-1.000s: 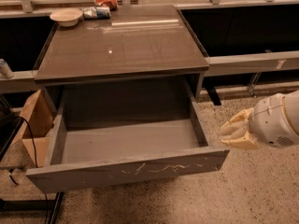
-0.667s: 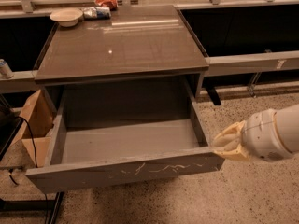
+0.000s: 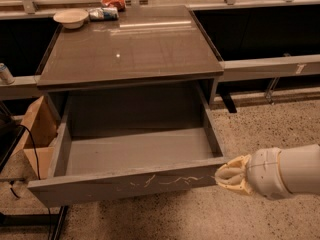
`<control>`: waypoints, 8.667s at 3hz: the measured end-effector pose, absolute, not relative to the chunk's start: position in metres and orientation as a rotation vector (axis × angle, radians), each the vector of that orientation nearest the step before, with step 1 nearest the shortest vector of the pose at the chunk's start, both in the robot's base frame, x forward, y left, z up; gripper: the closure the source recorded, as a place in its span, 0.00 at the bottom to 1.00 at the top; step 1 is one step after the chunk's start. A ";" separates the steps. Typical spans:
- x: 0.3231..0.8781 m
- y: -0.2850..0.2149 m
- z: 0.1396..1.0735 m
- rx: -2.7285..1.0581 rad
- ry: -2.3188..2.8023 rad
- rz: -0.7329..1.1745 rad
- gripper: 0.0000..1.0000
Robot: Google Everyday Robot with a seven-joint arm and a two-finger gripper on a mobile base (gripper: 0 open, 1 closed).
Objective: Close top drawer
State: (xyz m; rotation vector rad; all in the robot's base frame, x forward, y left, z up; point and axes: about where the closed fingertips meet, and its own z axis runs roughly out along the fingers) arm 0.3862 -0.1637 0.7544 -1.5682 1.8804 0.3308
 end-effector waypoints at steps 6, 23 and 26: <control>0.413 -0.108 0.667 -1.568 1.671 0.152 1.00; 0.696 -0.006 0.638 -1.741 1.300 0.046 1.00; 0.677 -0.007 0.643 -1.776 1.342 0.138 1.00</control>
Offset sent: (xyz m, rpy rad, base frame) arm -0.0131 0.0337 -0.0853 -0.0908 -0.2250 -0.0876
